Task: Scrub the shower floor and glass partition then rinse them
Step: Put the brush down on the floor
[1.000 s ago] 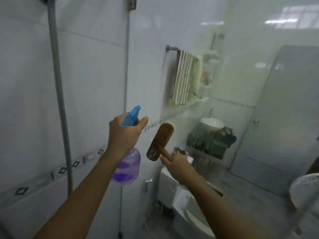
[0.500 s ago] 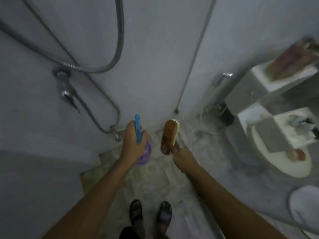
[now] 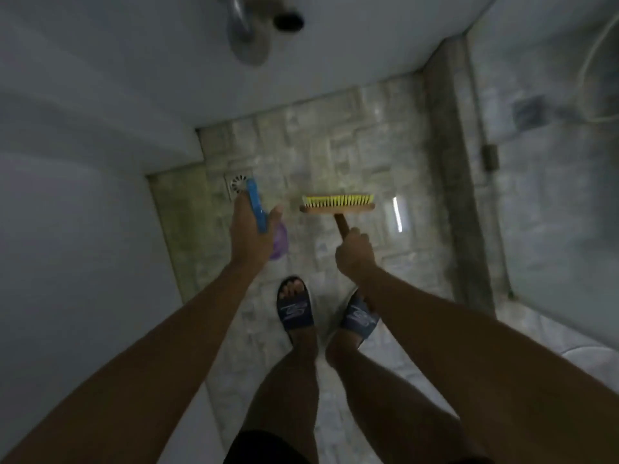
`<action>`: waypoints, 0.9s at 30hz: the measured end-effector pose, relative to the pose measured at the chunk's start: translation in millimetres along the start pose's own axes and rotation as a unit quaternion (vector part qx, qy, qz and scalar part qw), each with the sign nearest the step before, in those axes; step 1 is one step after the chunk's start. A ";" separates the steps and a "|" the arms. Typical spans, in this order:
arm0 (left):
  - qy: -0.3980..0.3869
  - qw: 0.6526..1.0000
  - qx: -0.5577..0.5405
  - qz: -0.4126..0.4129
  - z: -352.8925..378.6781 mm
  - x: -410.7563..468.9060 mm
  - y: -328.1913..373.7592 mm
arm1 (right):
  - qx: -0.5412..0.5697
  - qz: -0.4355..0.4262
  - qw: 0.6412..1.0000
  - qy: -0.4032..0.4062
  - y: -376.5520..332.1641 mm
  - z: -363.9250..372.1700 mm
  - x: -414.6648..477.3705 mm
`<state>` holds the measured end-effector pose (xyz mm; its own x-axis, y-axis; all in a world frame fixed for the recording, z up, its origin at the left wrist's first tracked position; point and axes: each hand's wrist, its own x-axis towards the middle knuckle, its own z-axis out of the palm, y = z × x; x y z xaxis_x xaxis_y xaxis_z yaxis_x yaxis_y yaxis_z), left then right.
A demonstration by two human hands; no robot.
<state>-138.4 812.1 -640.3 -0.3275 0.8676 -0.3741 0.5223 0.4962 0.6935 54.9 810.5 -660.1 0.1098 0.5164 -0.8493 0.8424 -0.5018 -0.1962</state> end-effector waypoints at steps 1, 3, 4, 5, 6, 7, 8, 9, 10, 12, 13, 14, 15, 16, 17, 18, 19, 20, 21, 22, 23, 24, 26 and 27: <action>0.003 1.000 -0.006 -0.006 10.0 10.6 -18.1 | 0.001 -0.004 1.000 0.012 -1.8 10.9 20.0; 0.007 1.000 -0.008 -0.010 28.8 32.7 -48.7 | -0.017 -0.024 0.999 0.034 -5.6 32.1 59.5; 0.008 1.000 -0.011 -0.004 36.7 45.5 -59.7 | -0.024 -0.033 0.998 0.047 -8.4 39.1 76.6; 0.008 1.000 -0.018 -0.001 45.2 59.2 -73.9 | -0.029 -0.043 0.997 0.060 -11.7 48.3 95.3; 0.010 1.000 -0.028 0.002 52.1 71.1 -84.1 | -0.016 -0.048 0.996 0.074 -14.7 55.2 111.6; 0.017 0.999 -0.038 0.003 57.9 81.6 -91.7 | 0.003 -0.049 0.995 0.088 -18.2 60.7 124.5; 0.025 0.998 -0.049 0.007 64.2 91.4 -100.0 | 0.018 -0.052 0.994 0.099 -21.0 68.5 139.5; 0.030 0.998 -0.060 0.015 68.9 99.7 -105.9 | 0.035 -0.052 0.992 0.109 -23.6 74.0 150.8; 0.034 0.997 -0.066 0.025 73.5 105.6 -111.1 | 0.050 -0.053 0.991 0.115 -24.9 79.1 160.0; 0.039 0.996 -0.068 0.031 81.1 117.0 -124.9 | 0.066 -0.057 0.988 0.124 -24.7 91.7 175.3; 0.042 0.996 -0.067 0.029 84.1 120.9 -133.1 | 0.068 -0.060 0.988 0.127 -23.2 99.2 181.2; 0.040 0.997 -0.064 0.028 86.3 122.6 -136.6 | 0.071 -0.059 0.988 0.127 -20.1 104.0 184.5; 0.033 0.997 -0.065 0.028 87.9 123.3 -144.0 | 0.070 -0.055 0.989 0.122 -18.3 111.9 187.5; 0.020 0.997 -0.064 0.029 89.0 122.2 -147.6 | 0.075 -0.048 0.990 0.113 -16.0 116.0 189.0; 0.006 0.997 -0.062 0.034 89.9 120.0 -153.0 | 0.081 -0.041 0.991 0.100 -13.6 119.0 189.4; -0.006 0.998 -0.058 0.040 90.2 116.5 -157.4 | 0.084 -0.036 0.992 0.087 -11.2 121.2 188.8; -0.015 0.997 -0.053 0.048 88.9 113.3 -162.4 | 0.088 -0.035 0.993 0.074 -9.9 122.2 187.1; -0.024 0.998 -0.046 0.048 87.5 109.1 -166.9 | 0.092 -0.032 0.993 0.061 -8.1 121.7 184.7; -0.035 0.998 -0.034 0.041 84.0 104.8 -170.0 | 0.090 -0.029 0.994 0.055 -7.2 119.8 180.8; -0.048 0.998 -0.017 0.029 79.1 99.8 -168.3 | 0.088 -0.027 0.994 0.051 -8.5 115.9 176.3; -0.065 0.998 -0.002 0.018 71.9 94.8 -162.7 | 0.088 -0.027 0.995 0.048 -11.0 110.1 169.2; -0.074 0.997 0.011 0.014 65.6 88.3 -156.9 | 0.091 -0.031 0.994 0.048 -13.2 105.2 161.3; -0.075 0.997 0.031 0.018 43.6 74.4 -127.4 | 0.096 -0.065 0.992 0.058 -27.3 88.8 132.8; -0.074 0.996 0.039 0.013 34.2 68.1 -109.9 | 0.094 -0.087 0.989 0.067 -34.9 80.9 117.7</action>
<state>-191.1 817.7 -763.0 -0.1960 0.8724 -0.4478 0.5902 0.4696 0.6566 -4.2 832.7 -792.9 0.0503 0.6872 -0.7247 0.7428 -0.5108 -0.4328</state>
